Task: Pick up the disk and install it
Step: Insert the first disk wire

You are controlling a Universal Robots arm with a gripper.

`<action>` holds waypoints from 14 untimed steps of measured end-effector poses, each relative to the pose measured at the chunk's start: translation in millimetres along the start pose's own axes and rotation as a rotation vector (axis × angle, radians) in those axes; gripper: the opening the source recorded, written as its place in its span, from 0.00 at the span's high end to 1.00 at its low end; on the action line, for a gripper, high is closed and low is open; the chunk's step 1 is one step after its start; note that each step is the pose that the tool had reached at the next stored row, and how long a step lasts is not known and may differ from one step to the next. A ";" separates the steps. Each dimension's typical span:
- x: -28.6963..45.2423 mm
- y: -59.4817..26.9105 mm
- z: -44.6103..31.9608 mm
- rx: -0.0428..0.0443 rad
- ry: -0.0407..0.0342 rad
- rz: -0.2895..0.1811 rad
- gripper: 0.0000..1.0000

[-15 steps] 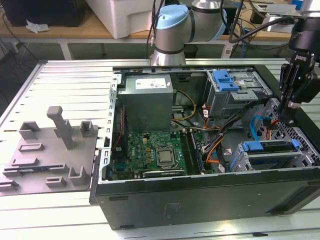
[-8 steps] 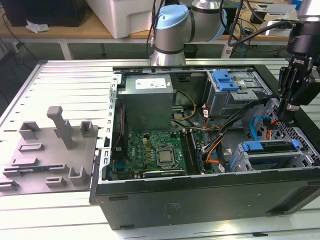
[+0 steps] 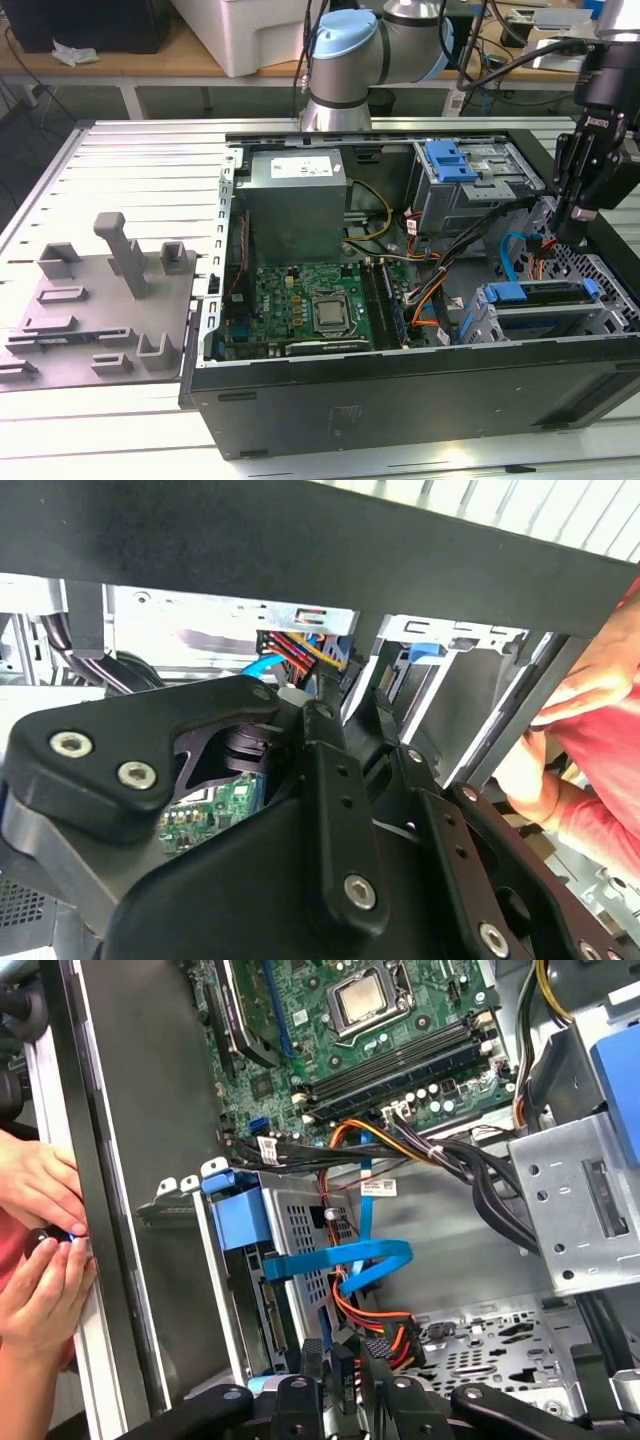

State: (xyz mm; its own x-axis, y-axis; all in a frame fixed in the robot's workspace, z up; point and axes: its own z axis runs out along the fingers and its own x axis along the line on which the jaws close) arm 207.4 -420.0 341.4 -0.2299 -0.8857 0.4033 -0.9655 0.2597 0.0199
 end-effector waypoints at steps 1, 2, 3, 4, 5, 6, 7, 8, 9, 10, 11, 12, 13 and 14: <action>-0.7 -1.0 0.1 0.0022 0.0000 -0.005 0.71; -1.0 -1.6 0.2 0.0036 0.0000 -0.008 0.71; -1.3 -2.0 0.3 0.0048 0.0001 -0.011 0.71; -1.6 -2.1 0.5 0.0059 0.0001 -0.014 0.71; -2.0 -2.1 0.6 0.0070 0.0001 -0.016 0.71; -2.3 -2.1 0.5 0.0074 0.0001 -0.017 0.71; -2.5 -2.1 0.4 0.0076 0.0003 -0.018 0.71; -2.6 -2.1 0.4 0.0076 0.0004 -0.018 0.71; -2.7 -2.1 0.4 0.0074 0.0005 -0.018 0.71; -2.8 -2.2 0.4 0.0068 0.0007 -0.018 0.71; -3.0 -2.3 0.4 0.0054 0.0010 -0.019 0.71; -3.1 -2.4 0.4 0.0038 0.0013 -0.020 0.71; -3.2 -2.6 0.5 0.0017 0.0019 -0.021 0.71; -3.1 -2.8 0.4 -0.0006 0.0027 -0.022 0.71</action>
State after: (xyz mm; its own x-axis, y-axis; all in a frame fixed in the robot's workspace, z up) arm 210.8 -418.1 339.7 -0.2087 -0.8901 0.4052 -0.9701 0.2408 0.0292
